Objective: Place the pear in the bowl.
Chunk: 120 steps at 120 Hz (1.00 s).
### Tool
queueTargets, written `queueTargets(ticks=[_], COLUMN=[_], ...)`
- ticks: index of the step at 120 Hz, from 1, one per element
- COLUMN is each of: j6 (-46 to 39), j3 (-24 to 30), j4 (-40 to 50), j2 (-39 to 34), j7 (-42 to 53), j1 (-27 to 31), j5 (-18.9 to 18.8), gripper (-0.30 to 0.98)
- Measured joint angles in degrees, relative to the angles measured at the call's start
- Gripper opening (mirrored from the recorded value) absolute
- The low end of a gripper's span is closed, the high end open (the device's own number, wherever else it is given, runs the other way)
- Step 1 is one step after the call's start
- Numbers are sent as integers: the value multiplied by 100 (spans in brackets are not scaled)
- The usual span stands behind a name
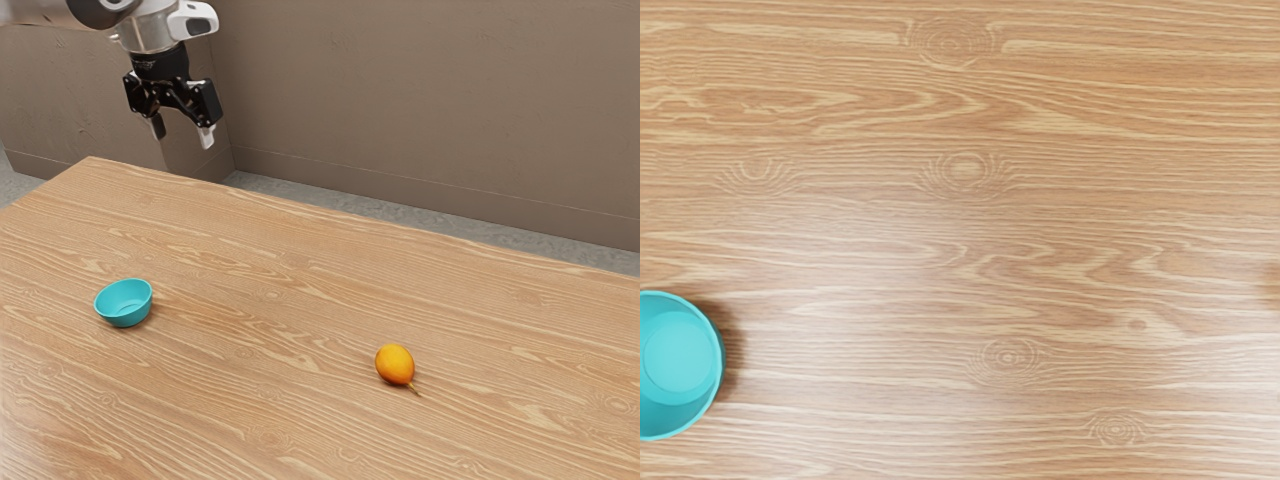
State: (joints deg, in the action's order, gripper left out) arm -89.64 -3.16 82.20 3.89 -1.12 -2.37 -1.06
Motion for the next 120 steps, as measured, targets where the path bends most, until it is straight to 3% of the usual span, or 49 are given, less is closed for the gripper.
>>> queueTargets(ticks=[22,40,56,86,120], j6=[-18,-355,-837,-1541,-1945], j3=[-7,425,762,825,830], j4=[-34,-719,-807,-792,-712], j2=[68,1021,1719,2790,3443], j7=[-16,-48,-303,-918,-1452], j1=[22,5,-159,-348,-402], j5=[105,430,402,370,447], gripper=[69,69,69,69,69])
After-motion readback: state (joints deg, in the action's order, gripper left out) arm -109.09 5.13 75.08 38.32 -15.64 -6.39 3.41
